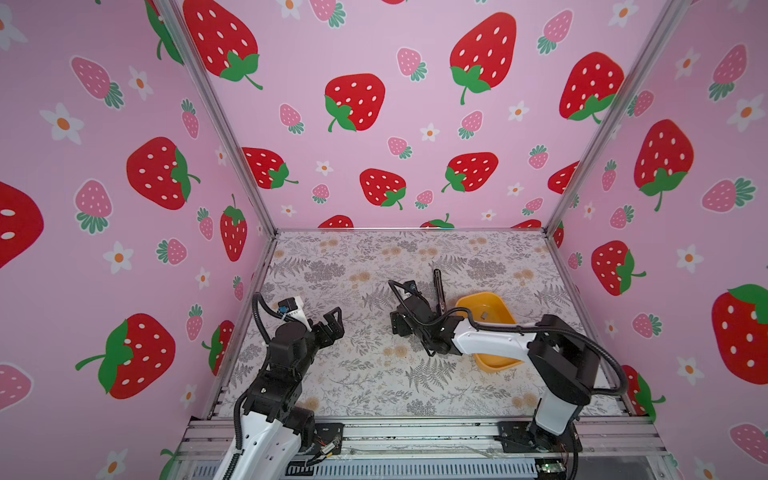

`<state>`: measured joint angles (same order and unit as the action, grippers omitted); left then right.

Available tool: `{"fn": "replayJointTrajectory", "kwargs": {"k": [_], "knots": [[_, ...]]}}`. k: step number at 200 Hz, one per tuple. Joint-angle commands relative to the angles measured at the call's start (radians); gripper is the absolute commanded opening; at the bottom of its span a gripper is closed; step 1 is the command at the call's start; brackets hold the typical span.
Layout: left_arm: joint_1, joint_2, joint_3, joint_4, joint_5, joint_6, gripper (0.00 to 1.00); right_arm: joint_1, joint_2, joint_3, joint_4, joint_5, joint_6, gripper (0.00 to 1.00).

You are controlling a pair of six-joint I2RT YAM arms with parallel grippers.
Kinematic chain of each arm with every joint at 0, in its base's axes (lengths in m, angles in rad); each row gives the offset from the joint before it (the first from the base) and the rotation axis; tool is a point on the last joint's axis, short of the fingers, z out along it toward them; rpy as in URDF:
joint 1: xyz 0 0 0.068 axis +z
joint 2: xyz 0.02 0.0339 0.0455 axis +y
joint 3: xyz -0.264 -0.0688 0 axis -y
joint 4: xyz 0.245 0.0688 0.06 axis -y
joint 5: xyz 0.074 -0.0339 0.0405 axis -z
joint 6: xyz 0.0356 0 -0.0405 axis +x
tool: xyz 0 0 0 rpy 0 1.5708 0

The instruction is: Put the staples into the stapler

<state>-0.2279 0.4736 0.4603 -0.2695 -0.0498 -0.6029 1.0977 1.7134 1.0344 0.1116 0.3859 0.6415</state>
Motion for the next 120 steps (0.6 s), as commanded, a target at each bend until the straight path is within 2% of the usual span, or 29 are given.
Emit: {"fn": "replayJointTrajectory", "kwargs": {"k": [1,53,75,84,101,116,120], "knots": [[0.006,-0.010,0.057,0.006,0.048,-0.035,0.99,0.026,-0.098,-0.035,0.022,0.029,-0.004,0.83],[0.007,0.007,0.021,0.076,0.061,-0.064,0.99,0.065,-0.277,-0.114,0.054,-0.020,-0.045,0.81],[0.007,0.092,-0.002,0.136,-0.005,-0.039,0.99,0.065,-0.324,-0.144,0.052,0.017,-0.057,0.80],[0.007,0.135,-0.009,0.159,-0.073,-0.044,0.99,0.065,-0.333,-0.150,0.040,0.036,-0.064,0.80],[0.007,0.232,-0.009,0.250,-0.064,0.066,0.99,0.062,-0.342,-0.156,0.009,0.071,-0.074,0.80],[0.011,0.304,0.029,0.219,-0.115,0.063,1.00,0.055,-0.357,-0.172,0.004,0.098,-0.078,0.80],[0.010,0.316,0.037,0.212,-0.113,0.064,0.96,0.051,-0.361,-0.176,0.004,0.102,-0.080,0.81]]}}
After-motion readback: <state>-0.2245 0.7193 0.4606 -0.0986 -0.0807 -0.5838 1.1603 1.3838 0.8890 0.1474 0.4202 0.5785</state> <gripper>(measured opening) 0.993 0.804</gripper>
